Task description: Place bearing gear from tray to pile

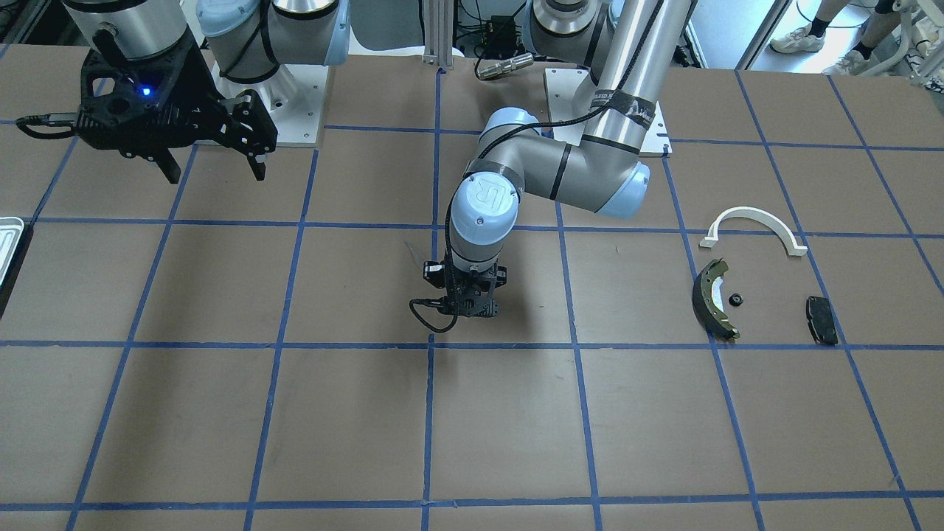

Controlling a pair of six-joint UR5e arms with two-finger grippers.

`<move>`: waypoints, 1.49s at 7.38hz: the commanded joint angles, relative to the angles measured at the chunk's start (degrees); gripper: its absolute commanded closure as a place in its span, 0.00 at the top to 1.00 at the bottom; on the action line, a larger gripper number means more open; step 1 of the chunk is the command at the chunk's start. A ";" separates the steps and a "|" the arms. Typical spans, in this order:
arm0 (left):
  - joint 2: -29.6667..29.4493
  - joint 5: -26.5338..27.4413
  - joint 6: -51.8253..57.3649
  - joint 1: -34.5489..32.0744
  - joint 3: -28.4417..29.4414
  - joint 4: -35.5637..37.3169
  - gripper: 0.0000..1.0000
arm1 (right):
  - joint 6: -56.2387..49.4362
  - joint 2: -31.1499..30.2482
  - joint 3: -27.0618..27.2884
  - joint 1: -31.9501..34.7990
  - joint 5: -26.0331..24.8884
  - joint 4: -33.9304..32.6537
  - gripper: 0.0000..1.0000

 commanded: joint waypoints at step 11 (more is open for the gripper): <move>4.37 11.51 49.53 51.62 16.15 -26.64 0.00 | 0.09 0.09 0.05 -0.01 -0.46 -0.23 1.00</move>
